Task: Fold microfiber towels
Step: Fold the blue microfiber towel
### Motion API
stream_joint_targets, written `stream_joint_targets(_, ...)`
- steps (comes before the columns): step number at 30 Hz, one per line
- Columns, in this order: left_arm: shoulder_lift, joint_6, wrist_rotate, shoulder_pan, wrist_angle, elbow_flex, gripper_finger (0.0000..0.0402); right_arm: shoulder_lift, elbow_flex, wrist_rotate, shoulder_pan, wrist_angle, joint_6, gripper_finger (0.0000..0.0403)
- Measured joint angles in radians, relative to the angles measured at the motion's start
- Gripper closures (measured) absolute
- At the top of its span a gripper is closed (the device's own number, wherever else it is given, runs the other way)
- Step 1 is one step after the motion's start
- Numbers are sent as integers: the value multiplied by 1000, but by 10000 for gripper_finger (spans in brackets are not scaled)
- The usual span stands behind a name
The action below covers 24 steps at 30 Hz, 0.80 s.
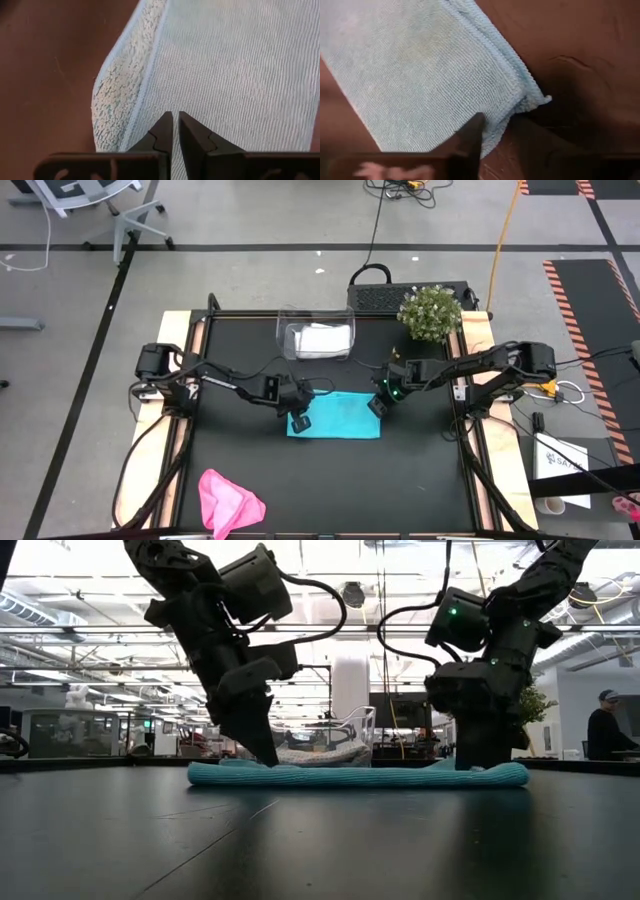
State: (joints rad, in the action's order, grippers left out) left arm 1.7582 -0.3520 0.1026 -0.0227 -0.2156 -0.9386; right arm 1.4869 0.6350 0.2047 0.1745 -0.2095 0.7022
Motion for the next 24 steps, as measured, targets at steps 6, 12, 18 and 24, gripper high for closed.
stream_joint_targets(6, 2, 93, 0, -12, -19, 0, 371, -25, -1, -10, 0, -17, -7, 393)
stream_joint_targets(12, 2, 110, 0, -12, -24, 0, 371, -39, -3, 9, 2, -35, -7, 400)
stream_joint_targets(18, 2, 88, 0, -13, -19, 0, 371, -64, -3, 23, 2, -65, 17, 401)
stream_joint_targets(24, 2, 87, 0, -12, -18, 0, 371, -117, -2, 35, 3, -67, 37, 402)
